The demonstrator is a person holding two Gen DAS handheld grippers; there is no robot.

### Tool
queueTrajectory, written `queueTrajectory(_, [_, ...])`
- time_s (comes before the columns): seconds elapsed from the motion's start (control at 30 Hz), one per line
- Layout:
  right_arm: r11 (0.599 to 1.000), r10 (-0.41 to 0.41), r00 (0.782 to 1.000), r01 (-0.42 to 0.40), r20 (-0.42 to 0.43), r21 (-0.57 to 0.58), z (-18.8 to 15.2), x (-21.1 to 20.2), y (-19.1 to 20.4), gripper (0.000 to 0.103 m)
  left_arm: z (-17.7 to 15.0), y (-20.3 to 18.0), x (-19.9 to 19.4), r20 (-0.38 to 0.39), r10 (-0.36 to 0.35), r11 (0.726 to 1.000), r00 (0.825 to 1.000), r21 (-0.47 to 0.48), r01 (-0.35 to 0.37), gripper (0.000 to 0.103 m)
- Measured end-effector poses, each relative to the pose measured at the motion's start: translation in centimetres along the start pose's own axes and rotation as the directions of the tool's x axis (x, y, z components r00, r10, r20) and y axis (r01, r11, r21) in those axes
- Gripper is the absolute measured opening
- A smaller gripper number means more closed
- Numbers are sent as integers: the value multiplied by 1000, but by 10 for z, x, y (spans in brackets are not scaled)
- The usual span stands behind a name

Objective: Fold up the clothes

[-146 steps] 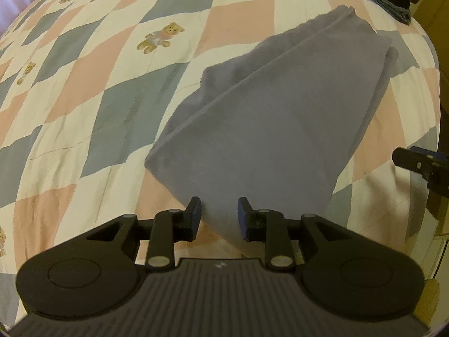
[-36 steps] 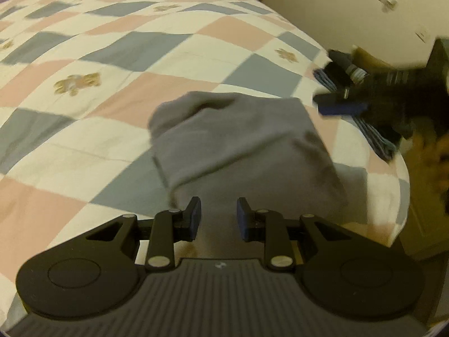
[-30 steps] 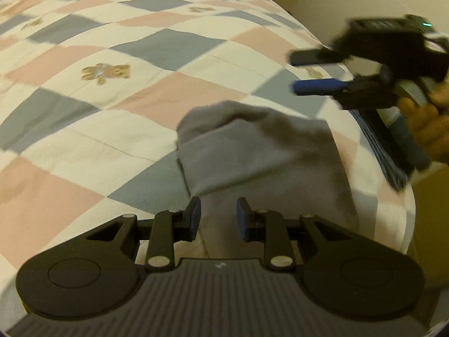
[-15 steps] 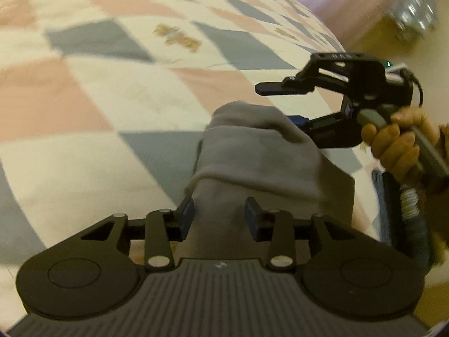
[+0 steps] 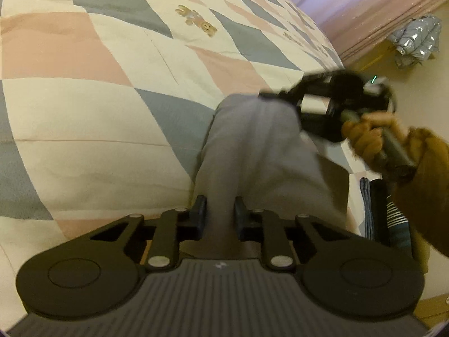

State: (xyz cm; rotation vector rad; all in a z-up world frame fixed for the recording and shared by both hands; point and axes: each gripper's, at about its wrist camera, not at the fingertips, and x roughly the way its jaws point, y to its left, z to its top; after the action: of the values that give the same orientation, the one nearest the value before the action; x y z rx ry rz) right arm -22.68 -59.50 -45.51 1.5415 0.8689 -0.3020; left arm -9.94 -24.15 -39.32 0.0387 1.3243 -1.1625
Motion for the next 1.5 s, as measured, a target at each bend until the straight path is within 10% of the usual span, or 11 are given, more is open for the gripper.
queueTrajectory(0.17, [999, 37, 997, -39, -65, -26, -3, -5, 2, 16, 1, 9, -15, 2, -22, 997, 1000, -75, 22, 20])
queueTrajectory(0.27, [970, -70, 997, 63, -19, -235, 4, -30, 41, 53, -3, 17, -31, 16, -46, 990, 999, -136, 48, 30])
queueTrajectory(0.47, [817, -217, 975, 155, -48, -555, 12, -8, 117, 52, -10, 30, -23, 17, -69, 971, 997, -229, 71, 34])
queueTrajectory(0.63, [712, -418, 890, 196, -183, -674, 1, 64, 127, 52, -18, 30, -7, 13, -97, 967, 995, -235, 97, 33])
queueTrajectory(0.7, [680, -464, 862, 201, -202, -705, -7, 78, 125, 41, -19, 29, -5, 20, -89, 972, 996, -215, 91, 22])
queueTrajectory(0.73, [668, -472, 858, 197, -204, -718, -11, 81, 123, 18, -20, 28, -6, 28, -81, 976, 996, -199, 85, 20])
queueTrajectory(0.83, [631, -464, 871, 198, -160, -750, -19, 76, 120, 10, -25, 22, -9, 63, -62, 988, 996, -135, 70, 15])
queueTrajectory(1.07, [800, -339, 930, 204, -144, -564, 4, 73, 73, 9, -30, 28, -4, 62, -45, 992, 997, -116, 52, 16])
queueTrajectory(1.37, [726, -204, 909, 389, 363, -567, -29, -45, 94, 19, -13, -1, -49, 30, 106, 991, 994, 78, -108, 18])
queueTrajectory(1.5, [635, -171, 910, 395, 378, -664, -102, -49, 76, 22, 3, -34, -48, 45, 95, 962, 994, 254, -104, 18])
